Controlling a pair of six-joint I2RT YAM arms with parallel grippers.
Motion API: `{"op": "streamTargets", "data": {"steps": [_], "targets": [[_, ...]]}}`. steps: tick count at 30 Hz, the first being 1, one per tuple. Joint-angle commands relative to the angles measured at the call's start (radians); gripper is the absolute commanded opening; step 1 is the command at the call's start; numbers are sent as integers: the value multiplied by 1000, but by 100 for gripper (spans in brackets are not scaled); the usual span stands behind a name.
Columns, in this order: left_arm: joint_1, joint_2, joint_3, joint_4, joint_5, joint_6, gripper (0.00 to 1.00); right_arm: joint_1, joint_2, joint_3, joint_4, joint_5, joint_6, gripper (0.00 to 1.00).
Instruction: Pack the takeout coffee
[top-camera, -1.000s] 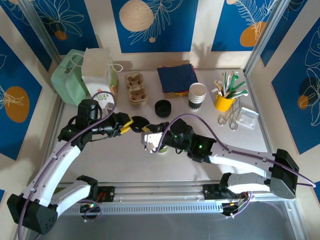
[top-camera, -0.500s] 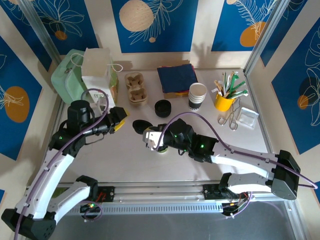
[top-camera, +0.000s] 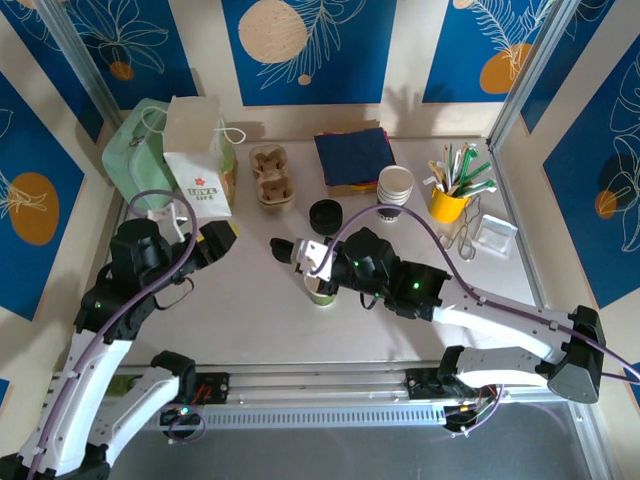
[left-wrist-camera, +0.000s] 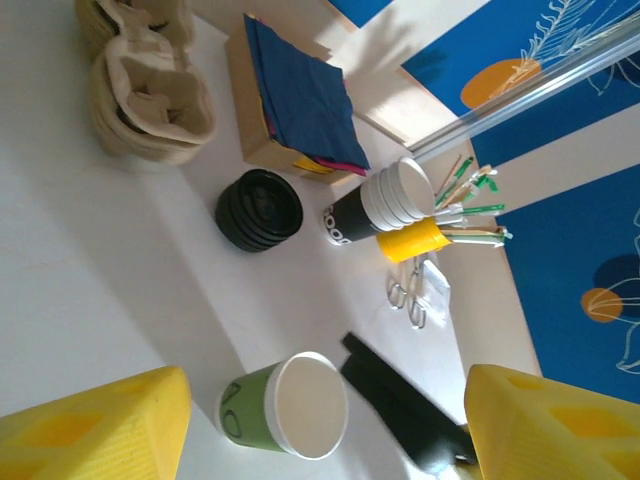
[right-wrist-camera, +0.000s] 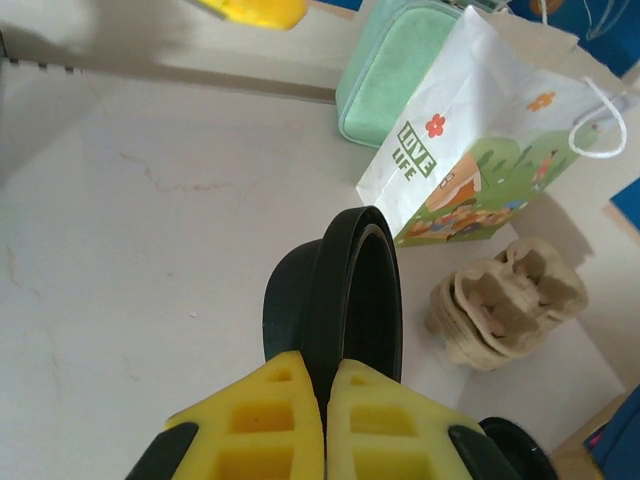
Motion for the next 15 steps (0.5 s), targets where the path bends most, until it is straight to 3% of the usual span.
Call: {"op": "streamTargets", "data": {"steps": [1,11,15], "targets": [[7,-2,-11,-5,-54,61,73,-10,-22,84,-129,26,219,0],[7,21,-59,32,-50,59,73,-77,-65,176,-324,-28,623,0],[7,27,-83,45,-48,55,73,-173,-103,171,-372,-179,831,0]]}}
